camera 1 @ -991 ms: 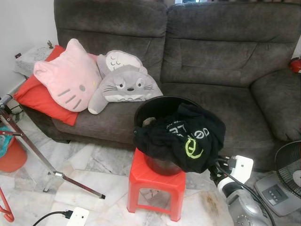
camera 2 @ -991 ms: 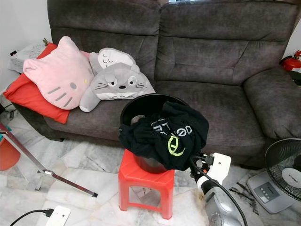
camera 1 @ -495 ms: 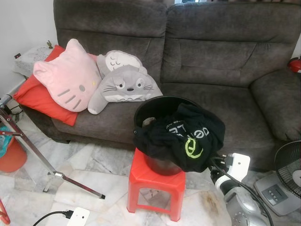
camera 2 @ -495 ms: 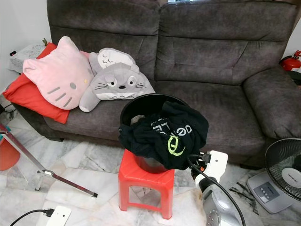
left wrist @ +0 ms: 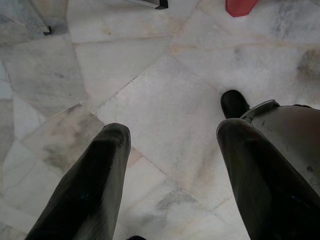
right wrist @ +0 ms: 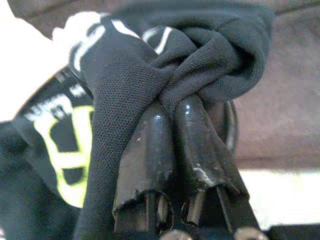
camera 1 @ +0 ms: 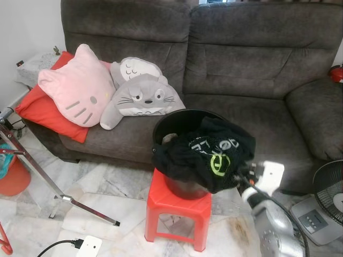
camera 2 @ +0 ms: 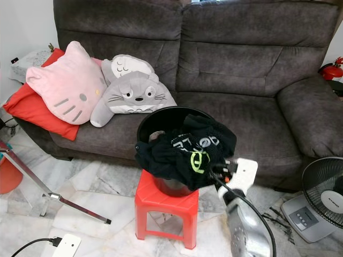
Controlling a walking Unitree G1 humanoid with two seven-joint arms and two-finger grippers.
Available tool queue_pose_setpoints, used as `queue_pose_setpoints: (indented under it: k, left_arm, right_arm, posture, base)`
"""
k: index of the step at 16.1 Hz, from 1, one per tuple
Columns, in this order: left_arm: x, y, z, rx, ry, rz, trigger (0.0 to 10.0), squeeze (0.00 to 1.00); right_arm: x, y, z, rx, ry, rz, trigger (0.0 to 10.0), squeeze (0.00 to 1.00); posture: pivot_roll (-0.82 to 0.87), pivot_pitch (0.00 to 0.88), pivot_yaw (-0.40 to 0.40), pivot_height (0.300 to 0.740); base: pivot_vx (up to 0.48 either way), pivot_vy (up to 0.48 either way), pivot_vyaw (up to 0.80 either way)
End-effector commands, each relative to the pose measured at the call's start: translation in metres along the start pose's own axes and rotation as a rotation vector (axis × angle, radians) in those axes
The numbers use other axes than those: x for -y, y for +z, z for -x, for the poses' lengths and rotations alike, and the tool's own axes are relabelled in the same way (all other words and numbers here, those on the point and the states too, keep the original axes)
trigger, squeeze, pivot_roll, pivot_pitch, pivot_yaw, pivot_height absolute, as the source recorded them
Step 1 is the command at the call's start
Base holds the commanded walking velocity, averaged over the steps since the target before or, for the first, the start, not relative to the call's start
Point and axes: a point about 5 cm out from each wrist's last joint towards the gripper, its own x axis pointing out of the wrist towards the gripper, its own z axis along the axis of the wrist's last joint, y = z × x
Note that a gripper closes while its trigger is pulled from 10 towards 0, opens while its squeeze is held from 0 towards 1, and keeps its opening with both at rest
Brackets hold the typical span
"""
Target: Hang hanger
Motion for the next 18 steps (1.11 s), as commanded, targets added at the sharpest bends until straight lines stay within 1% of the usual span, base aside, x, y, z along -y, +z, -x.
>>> queue_pose_setpoints:
  k: [1, 4, 5, 6, 7, 8, 9, 10, 11, 12, 13, 14, 15, 16, 18]
  left_arm:
    - [-0.001, -0.003, 0.0, -0.013, 0.006, -0.012, 10.0, 0.0]
    - [-0.001, -0.003, 0.0, -0.012, 0.006, -0.01, 10.0, 0.0]
    - [-0.001, -0.003, 0.0, -0.011, 0.005, -0.01, 10.0, 0.0]
    - [-0.001, -0.002, 0.0, -0.011, 0.004, -0.009, 10.0, 0.0]
    - [-0.001, -0.002, 0.0, -0.011, 0.0, -0.008, 10.0, 0.0]
    - [-0.001, -0.002, 0.0, -0.011, -0.001, -0.008, 10.0, 0.0]
    - [-0.001, -0.002, 0.0, -0.011, -0.001, -0.008, 10.0, 0.0]
    - [-0.001, -0.002, 0.0, -0.01, -0.002, -0.008, 10.0, 0.0]
    - [-0.001, -0.002, 0.0, -0.009, -0.002, 0.0, 10.0, 0.0]
    - [-0.001, -0.002, 0.0, -0.009, -0.003, 0.001, 10.0, 0.0]
    - [0.0, -0.002, 0.0, -0.01, -0.007, 0.005, 10.0, 0.0]
    - [0.0, -0.002, 0.0, -0.011, -0.009, 0.006, 10.0, 0.0]
    - [0.0, -0.002, 0.0, -0.012, -0.017, 0.005, 10.0, 0.0]
    - [0.0, -0.002, 0.0, -0.011, -0.018, 0.005, 10.0, 0.0]
    - [0.0, -0.002, 0.0, -0.011, -0.018, 0.006, 10.0, 0.0]
  right_arm:
    - [-0.009, 0.016, -0.007, 0.05, 0.033, 0.006, 0.0, 0.0]
    - [-0.027, 0.041, -0.018, 0.127, 0.096, 0.018, 0.0, 0.0]
    - [-0.038, 0.054, -0.025, 0.165, 0.141, 0.027, 0.0, 0.0]
    - [-0.041, 0.059, -0.028, 0.179, 0.156, 0.029, 0.0, 0.0]
    - [-0.058, 0.075, -0.039, 0.219, 0.219, 0.036, 0.0, 0.0]
    - [-0.064, 0.08, -0.043, 0.227, 0.251, 0.041, 0.0, 0.0]
    - [-0.067, 0.081, -0.044, 0.229, 0.266, 0.042, 0.0, 0.0]
    - [-0.078, 0.086, -0.049, 0.237, 0.317, 0.058, 0.0, 0.0]
    - [-0.099, 0.094, -0.058, 0.244, 0.414, 0.089, 0.0, 0.0]
    - [-0.101, 0.094, -0.059, 0.243, 0.423, 0.094, 0.0, 0.0]
    - [-0.107, 0.094, -0.064, 0.224, 0.442, 0.11, 0.0, 0.0]
    - [-0.108, 0.093, -0.066, 0.217, 0.446, 0.116, 0.0, 0.0]
    - [-0.115, 0.081, -0.069, 0.132, 0.483, 0.187, 0.0, 0.0]
    - [-0.115, 0.07, -0.07, 0.073, 0.487, 0.25, 0.0, 0.0]
    - [-0.112, 0.058, -0.071, 0.003, 0.469, 0.283, 0.0, 0.0]
  posture:
    - [-0.12, 0.0, 0.004, 0.74]
    - [-0.13, 0.0, 0.005, 0.74]
    - [-0.13, 0.0, 0.005, 0.74]
    - [-0.13, 0.0, 0.005, 0.74]
    - [-0.13, 0.0, 0.01, 0.74]
    - [-0.13, 0.0, 0.01, 0.74]
    - [-0.13, 0.0, 0.01, 0.74]
    - [-0.13, 0.0, 0.01, 0.74]
    - [-0.12, 0.0, 0.007, 0.74]
    - [-0.12, 0.0, 0.007, 0.74]
    - [-0.11, 0.0, 0.008, 0.74]
    - [-0.11, 0.0, 0.008, 0.74]
    - [-0.12, 0.0, 0.01, 0.74]
    - [-0.11, 0.0, 0.01, 0.74]
    - [-0.11, 0.0, 0.011, 0.74]
  base:
    - [0.0, 0.0, 0.0]
    - [0.0, 0.0, 0.0]
    - [0.0, 0.0, 0.0]
    - [0.0, 0.0, 0.0]
    - [0.0, 0.0, 0.0]
    - [0.0, 0.0, 0.0]
    - [0.0, 0.0, 0.0]
    - [0.0, 0.0, 0.0]
    - [0.0, 0.0, 0.0]
    - [0.0, 0.0, 0.0]
    - [0.0, 0.0, 0.0]
    - [0.0, 0.0, 0.0]
    - [0.0, 0.0, 0.0]
    - [0.0, 0.0, 0.0]
    - [0.0, 0.0, 0.0]
